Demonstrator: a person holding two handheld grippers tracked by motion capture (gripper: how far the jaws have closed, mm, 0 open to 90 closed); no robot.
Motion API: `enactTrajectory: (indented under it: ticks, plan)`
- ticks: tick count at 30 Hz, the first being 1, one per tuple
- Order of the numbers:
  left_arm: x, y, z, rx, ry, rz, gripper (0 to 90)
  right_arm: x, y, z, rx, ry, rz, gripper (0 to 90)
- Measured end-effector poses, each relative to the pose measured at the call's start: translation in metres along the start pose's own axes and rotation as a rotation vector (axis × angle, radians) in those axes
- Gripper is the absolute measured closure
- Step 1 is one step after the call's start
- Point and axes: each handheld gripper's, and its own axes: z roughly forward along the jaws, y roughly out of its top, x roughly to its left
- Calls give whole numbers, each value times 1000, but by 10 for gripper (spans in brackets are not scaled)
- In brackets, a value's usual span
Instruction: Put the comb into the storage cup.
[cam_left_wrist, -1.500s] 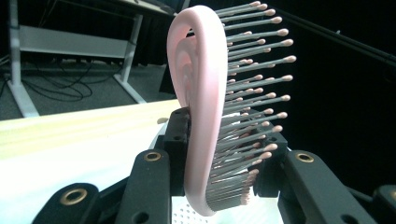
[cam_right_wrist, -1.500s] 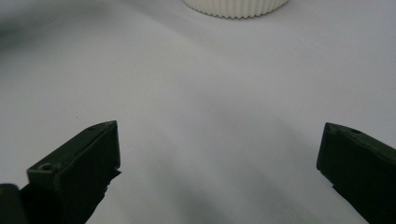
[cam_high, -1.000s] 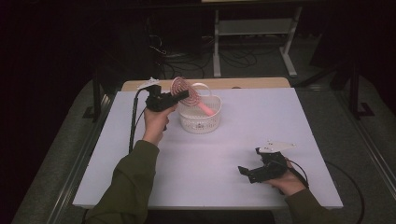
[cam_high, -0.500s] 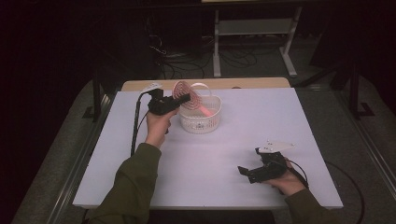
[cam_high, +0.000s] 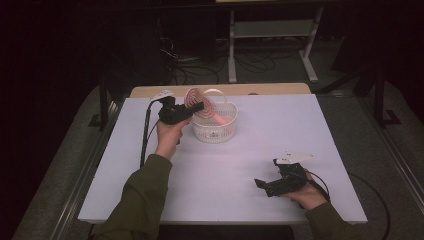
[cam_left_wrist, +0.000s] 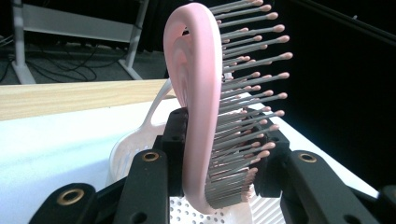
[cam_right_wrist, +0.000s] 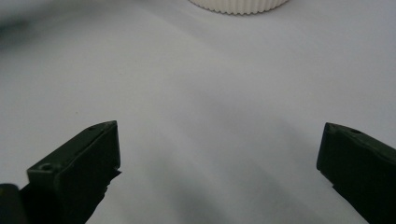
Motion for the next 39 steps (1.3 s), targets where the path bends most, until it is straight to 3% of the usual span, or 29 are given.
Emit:
enactTrajectory:
  ticks: [22, 39]
  plan:
    - [12, -9, -8, 8, 22, -29, 611, 1, -1, 2, 14, -3, -9, 0]
    - [10, -11, -7, 21, 44, -3, 573, 1, -1, 1, 12, -1, -8, 0]
